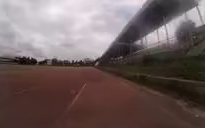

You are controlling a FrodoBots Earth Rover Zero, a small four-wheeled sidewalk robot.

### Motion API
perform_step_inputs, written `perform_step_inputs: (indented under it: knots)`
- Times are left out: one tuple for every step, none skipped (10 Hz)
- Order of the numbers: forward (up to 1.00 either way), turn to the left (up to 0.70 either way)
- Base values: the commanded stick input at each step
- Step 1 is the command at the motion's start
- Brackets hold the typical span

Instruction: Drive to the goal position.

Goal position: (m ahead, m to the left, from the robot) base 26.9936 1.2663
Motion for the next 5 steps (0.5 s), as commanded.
perform_step_inputs:
  knots:
    - [0.85,-0.04]
    - [0.85,0.0]
    - [0.85,0.0]
    - [0.85,0.0]
    - [0.85,0.0]
